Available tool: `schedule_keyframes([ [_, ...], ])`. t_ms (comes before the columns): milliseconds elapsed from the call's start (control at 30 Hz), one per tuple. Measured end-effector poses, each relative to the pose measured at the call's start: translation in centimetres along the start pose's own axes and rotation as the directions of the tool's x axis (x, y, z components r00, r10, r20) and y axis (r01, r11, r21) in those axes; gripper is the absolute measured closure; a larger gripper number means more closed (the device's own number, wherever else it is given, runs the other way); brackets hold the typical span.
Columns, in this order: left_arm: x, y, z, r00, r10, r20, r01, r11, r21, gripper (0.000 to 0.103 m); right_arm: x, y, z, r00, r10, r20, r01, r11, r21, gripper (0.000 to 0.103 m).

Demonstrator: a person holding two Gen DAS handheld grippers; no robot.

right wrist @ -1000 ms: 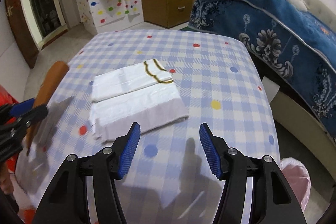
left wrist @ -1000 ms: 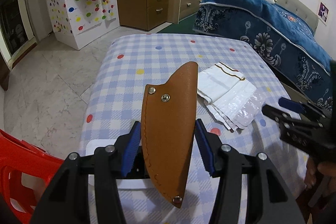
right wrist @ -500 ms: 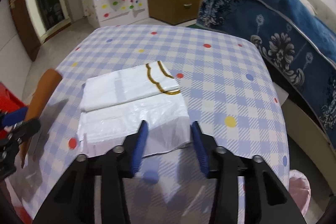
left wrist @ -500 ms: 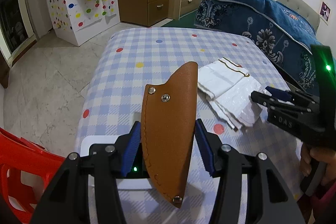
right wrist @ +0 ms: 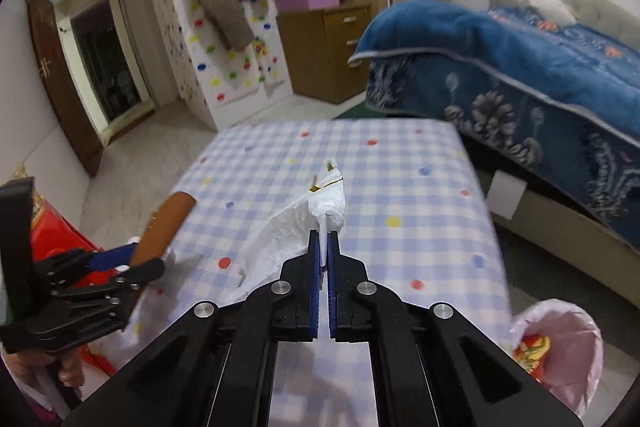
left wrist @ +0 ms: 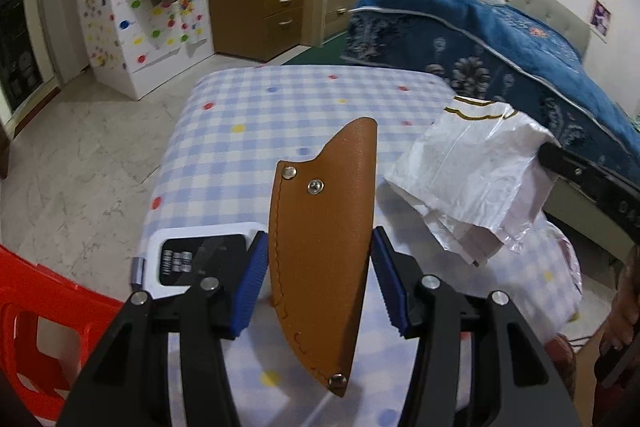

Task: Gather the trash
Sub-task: 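Hold the sheath in the left tool while the right tool grasps the white plastic bag, then carry the sheath and plastic bag over the trash bin and release them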

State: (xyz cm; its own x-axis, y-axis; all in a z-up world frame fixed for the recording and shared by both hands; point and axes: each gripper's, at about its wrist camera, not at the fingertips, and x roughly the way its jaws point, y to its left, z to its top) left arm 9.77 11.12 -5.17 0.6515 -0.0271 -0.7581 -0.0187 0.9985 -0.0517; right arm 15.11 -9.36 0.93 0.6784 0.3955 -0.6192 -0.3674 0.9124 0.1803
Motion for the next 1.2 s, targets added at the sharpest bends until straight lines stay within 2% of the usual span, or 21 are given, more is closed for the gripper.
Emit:
schedule_keyframes([
  [233, -1.9, -5.1, -0.8, 0.995, -0.1, 0.019, 0.098, 0.992, 0.083, 0.052, -5.8, -2.2, -2.4, 0.991, -0.127, 0.035, 0.126, 0.991, 0.031, 0.101],
  [467, -1.9, -12.1, -2.0, 0.983, -0.186, 0.002, 0.181, 0.96, 0.211, 0.052, -9.4, -6.5, -6.0, 0.97, -0.241, 0.028, 0.237, 0.966, 0.106, 0.1],
  [700, -1.2, -19.5, -2.2, 0.965, -0.259, -0.025, 0.253, 0.908, 0.333, 0.052, -13.0, -11.4, -8.8, 0.94, -0.34, 0.026, 0.327, 0.921, 0.212, 0.1],
  [933, 0.0, -26.4, -2.9, 0.946, -0.319, -0.062, 0.315, 0.848, 0.428, 0.052, -15.9, -16.5, -11.7, 0.889, -0.457, -0.008, 0.44, 0.851, 0.287, 0.1],
  [1033, 1.0, -29.2, -3.3, 0.937, -0.338, -0.088, 0.339, 0.819, 0.464, 0.052, -16.2, -18.5, -12.9, 0.864, -0.502, -0.041, 0.489, 0.818, 0.304, 0.1],
  [1200, 3.1, -32.8, -3.5, 0.929, -0.345, -0.132, 0.363, 0.785, 0.503, 0.052, -15.5, -21.0, -14.5, 0.85, -0.518, -0.098, 0.518, 0.788, 0.334, 0.1],
])
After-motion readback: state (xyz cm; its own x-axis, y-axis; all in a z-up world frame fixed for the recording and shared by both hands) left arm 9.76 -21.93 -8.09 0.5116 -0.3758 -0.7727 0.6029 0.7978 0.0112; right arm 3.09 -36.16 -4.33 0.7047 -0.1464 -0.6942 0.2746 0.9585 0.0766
